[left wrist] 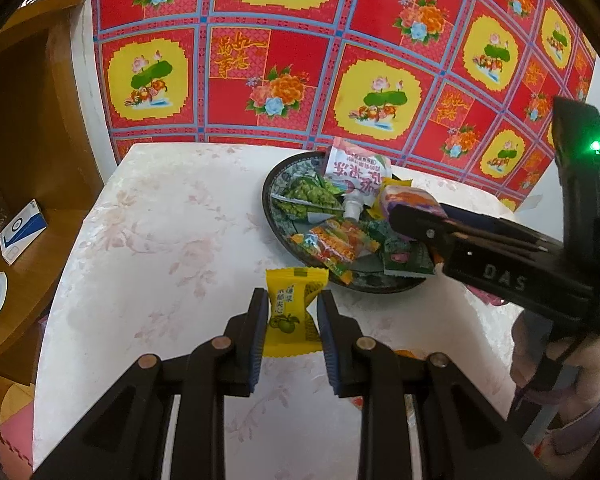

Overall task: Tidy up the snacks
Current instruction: 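Lift the yellow packet with the left gripper while the right gripper carries the purple tin over the plate, then set the purple tin on the plate with the right gripper while the left gripper drops the yellow packet there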

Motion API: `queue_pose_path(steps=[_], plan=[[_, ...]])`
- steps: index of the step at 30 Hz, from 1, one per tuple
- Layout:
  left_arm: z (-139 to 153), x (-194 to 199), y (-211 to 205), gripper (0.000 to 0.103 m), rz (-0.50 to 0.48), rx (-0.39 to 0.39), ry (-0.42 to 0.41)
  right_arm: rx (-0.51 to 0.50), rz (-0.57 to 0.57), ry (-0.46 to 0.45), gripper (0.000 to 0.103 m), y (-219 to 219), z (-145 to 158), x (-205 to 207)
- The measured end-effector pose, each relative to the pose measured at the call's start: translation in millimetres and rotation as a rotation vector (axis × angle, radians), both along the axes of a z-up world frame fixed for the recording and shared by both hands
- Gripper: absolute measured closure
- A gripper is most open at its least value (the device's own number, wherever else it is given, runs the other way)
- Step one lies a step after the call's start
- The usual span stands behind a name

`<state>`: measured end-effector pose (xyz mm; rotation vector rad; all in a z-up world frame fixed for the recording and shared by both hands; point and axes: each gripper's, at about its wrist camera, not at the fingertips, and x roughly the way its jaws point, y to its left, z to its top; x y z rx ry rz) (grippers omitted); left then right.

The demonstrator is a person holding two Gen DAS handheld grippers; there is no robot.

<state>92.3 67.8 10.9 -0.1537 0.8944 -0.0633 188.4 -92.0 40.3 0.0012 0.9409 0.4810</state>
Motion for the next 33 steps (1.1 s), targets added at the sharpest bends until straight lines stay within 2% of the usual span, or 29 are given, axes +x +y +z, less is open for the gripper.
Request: queue_pose_path(steps=[11,20,33], plan=[[1.1,0.7,0.1,0.077,0.000,0.000,-0.003,0.006,-0.003,0.001,0.039,0.4,-3.9,3.2],[8.1,8.3,-2.3,0.077,-0.009,-0.012,-0.018,0.063,-0.022,0.018,0.039,-10.1,-0.3,-1.9],[13.3,34.0,-24.3,0.077,-0.061,0.004,-0.050,0.126,-0.047,-0.011,0.038,-28.8,18.5,-11.7]])
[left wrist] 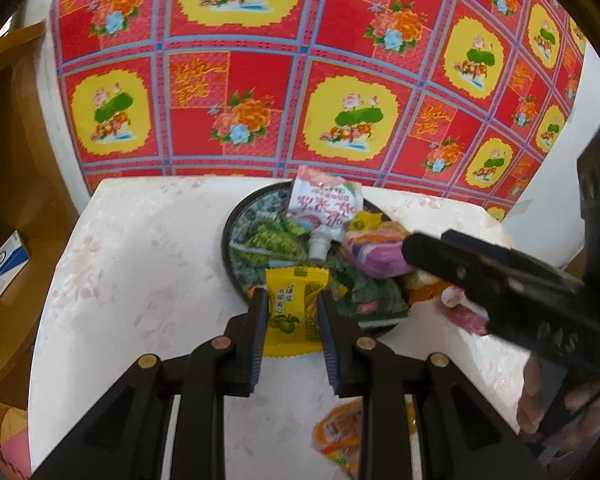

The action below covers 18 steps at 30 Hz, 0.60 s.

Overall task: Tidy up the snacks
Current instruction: 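Set the purple tin on the plate with the right gripper while the left gripper drops the yellow packet there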

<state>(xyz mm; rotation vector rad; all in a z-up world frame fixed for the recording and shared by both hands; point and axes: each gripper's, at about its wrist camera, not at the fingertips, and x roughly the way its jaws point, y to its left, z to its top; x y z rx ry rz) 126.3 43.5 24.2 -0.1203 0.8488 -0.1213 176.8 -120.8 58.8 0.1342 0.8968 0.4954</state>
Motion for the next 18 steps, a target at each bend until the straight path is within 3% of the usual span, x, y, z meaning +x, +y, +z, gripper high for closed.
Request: queue_pose_path(steps=[18], plan=[[-9.5,38.6,-15.7,0.076,-0.023,0.036,-0.001,-0.019,-0.032,0.042,0.038,-22.9,-5.3,-23.4]])
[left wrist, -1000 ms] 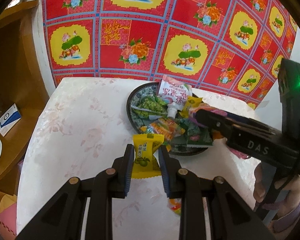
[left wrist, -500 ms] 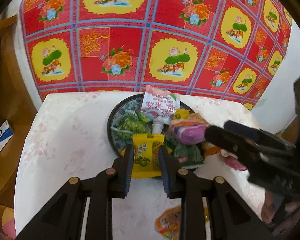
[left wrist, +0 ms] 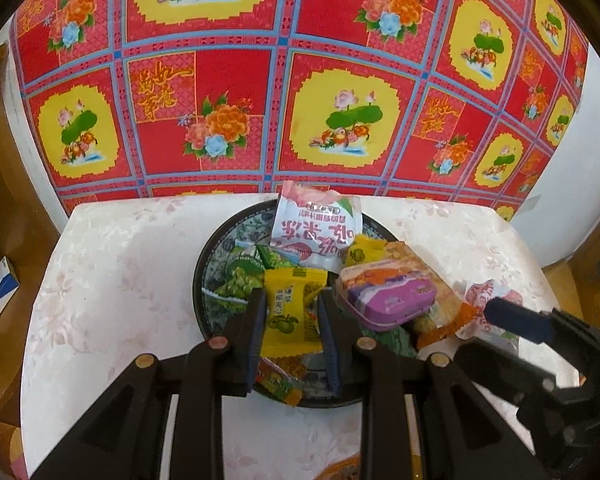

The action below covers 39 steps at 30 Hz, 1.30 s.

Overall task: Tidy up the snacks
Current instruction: 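Set the purple tin on the plate with the right gripper while the left gripper drops the yellow packet there, then move the left gripper to the orange jelly candies and grasp them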

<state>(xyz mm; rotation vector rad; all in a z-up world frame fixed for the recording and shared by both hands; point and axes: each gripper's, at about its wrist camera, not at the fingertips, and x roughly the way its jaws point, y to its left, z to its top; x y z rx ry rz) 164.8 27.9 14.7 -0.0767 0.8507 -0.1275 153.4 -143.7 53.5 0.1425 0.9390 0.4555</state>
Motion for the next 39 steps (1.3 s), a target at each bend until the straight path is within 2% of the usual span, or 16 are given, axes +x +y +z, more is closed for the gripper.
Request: queue_pose_path(steps=[2,4,17,29,39], plan=[[0.4,1.4,-0.2,0.061,0.001,-0.001,0.003,0.001,-0.003,0.005,0.038,-0.9,-1.5,-0.8],[1.4,1.6,0.5,0.059,0.001,-0.006,-0.003,0.002,-0.003,0.010,0.038,-1.7,-2.9,-1.9],[11.4,-19.5,5.3,0.059,0.018,-0.022,-0.006,0.002,0.011,0.014,0.038,-5.1,-1.4,-12.7],[7.4,-56.8,1.0,0.059,-0.013,-0.039,0.051,-0.015,0.043,0.023,0.038,-6.7,-3.7,-32.3],[-7.4,-77.6,-11.3,0.059,-0.047,-0.032,0.114,-0.036,0.049,0.033,0.038,-14.3,-7.2,-47.9]])
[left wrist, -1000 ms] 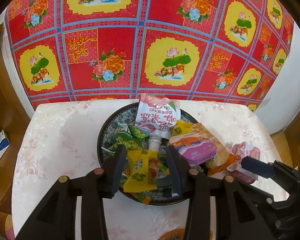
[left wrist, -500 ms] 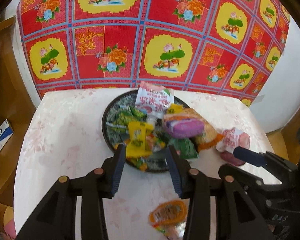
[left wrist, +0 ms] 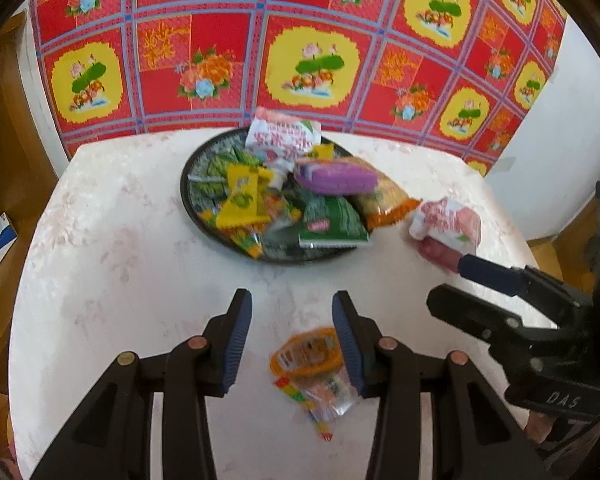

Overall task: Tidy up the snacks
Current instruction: 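Move the left gripper to the orange jelly candies and grasp them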

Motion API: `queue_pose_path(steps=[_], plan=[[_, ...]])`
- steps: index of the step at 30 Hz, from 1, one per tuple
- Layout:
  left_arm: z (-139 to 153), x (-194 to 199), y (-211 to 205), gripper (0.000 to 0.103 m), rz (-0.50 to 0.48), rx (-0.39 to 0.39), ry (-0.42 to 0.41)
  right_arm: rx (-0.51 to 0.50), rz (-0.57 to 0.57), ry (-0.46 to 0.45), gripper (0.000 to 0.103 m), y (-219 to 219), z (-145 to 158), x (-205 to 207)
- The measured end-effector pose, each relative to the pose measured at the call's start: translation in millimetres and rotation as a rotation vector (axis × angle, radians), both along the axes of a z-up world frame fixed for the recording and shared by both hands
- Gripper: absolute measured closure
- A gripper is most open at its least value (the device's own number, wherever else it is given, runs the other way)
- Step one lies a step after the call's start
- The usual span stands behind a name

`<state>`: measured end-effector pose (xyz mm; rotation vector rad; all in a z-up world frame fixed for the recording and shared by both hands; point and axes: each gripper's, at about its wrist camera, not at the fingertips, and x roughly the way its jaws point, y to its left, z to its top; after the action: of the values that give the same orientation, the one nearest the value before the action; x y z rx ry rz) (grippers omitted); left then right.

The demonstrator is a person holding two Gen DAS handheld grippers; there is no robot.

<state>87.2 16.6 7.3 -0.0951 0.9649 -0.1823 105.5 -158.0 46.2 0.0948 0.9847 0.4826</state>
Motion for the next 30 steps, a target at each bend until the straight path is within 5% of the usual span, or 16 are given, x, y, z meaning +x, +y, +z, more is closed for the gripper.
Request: queue_pose_path(steps=[30], plan=[[-15.0,-30.1,-8.7,0.057,-0.053,-0.039,0.050,-0.022,-0.073,0.079,0.038,-40.7,-18.5,-28.5]])
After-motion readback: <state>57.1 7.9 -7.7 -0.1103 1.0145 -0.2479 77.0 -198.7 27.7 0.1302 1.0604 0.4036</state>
